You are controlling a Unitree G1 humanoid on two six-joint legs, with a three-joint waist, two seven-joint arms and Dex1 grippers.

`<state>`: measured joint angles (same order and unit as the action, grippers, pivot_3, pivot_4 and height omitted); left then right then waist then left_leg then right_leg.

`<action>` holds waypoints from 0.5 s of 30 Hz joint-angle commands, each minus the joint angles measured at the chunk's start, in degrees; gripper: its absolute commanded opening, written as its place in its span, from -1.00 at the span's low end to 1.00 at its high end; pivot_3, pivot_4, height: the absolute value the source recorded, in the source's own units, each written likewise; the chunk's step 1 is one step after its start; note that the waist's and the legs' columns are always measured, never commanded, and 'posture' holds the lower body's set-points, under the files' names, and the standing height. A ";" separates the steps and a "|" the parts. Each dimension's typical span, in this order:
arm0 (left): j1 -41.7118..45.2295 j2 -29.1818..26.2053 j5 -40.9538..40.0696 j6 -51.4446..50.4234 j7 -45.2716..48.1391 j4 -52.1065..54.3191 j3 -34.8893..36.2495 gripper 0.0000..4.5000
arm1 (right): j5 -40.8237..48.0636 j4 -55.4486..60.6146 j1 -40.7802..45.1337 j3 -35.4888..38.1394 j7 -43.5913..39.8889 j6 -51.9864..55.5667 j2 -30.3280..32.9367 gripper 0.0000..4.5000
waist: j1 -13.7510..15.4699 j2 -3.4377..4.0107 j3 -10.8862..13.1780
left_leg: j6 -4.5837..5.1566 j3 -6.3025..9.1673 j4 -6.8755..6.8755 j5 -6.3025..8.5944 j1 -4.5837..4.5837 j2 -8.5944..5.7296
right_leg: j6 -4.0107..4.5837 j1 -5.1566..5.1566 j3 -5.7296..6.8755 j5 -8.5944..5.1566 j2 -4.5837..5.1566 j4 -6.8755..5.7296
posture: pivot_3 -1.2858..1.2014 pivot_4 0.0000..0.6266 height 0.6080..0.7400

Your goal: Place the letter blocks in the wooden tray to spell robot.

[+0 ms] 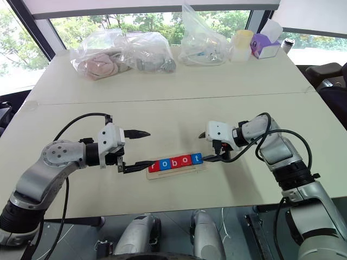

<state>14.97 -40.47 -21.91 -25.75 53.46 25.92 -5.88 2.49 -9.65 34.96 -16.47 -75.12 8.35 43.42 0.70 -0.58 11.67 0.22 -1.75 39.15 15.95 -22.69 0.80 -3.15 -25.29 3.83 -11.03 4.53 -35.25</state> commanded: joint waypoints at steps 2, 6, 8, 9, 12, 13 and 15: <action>0.49 0.02 -0.40 0.62 0.00 1.08 0.71 1.00 | 0.43 0.71 1.13 1.35 0.19 -0.34 0.03 0.82 | 0.00 0.00 0.00 | 0.00 0.00 0.00 0.00 0.00 0.00 | 0.00 0.00 0.00 0.00 0.00 0.00 | 0.03 -0.52 1.00; 0.43 -0.10 -0.45 0.67 0.11 1.04 0.85 1.00 | 1.53 1.87 1.33 2.83 0.41 1.36 0.82 0.82 | 0.01 0.00 0.00 | 0.00 0.00 0.00 0.00 0.00 0.01 | 0.00 0.00 0.00 0.00 0.00 0.00 | 0.03 -0.52 1.00; 0.02 -0.37 -0.75 0.49 0.32 1.34 1.11 1.00 | 2.67 3.80 0.77 4.17 0.63 3.52 1.60 0.82 | 0.02 0.00 0.00 | 0.00 0.00 0.00 0.00 0.00 0.01 | 0.00 0.00 0.00 0.00 0.00 0.00 | 0.03 -0.52 1.00; -0.19 -0.51 -0.94 0.35 0.43 1.51 1.25 1.00 | 3.09 4.80 0.34 4.61 0.63 4.42 1.99 0.82 | 0.02 0.00 0.00 | 0.00 0.00 0.00 0.00 0.00 0.01 | 0.01 0.00 0.00 0.00 0.00 0.00 | 0.03 -0.52 1.00; -1.08 -1.21 -1.92 -0.65 0.54 2.32 2.53 1.00 | 6.27 11.59 -3.30 7.62 0.54 9.62 4.31 0.82 | 0.13 0.00 0.00 | 0.00 0.01 0.00 0.00 0.00 0.02 | 0.02 0.00 0.00 0.01 0.00 0.00 | 0.03 -0.52 1.00; -1.23 -1.36 -2.15 -0.88 0.54 2.47 2.81 1.00 | 7.04 13.25 -4.14 8.28 0.64 10.95 4.85 0.82 | 0.10 0.00 0.00 | 0.00 0.04 -0.02 0.00 -0.02 0.03 | 0.01 0.00 0.00 0.00 0.01 0.00 | 0.03 -0.52 1.00; -2.55 -2.33 -3.30 -1.78 0.52 3.37 4.39 1.00 | 10.16 19.27 -7.01 11.18 1.81 16.77 6.27 0.82 | 0.06 0.00 0.00 | 0.00 0.03 -0.02 0.00 -0.03 0.03 | 0.02 -0.02 0.00 0.00 0.02 0.00 | 0.03 -0.52 1.00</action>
<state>13.11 -41.92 -23.39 -26.98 53.91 26.37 -4.51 8.85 3.15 29.20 -9.40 -74.29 20.20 48.32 0.76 -0.58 11.67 0.22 -1.72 39.13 15.95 -22.70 0.83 -3.14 -25.30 3.83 -11.04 4.55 -35.25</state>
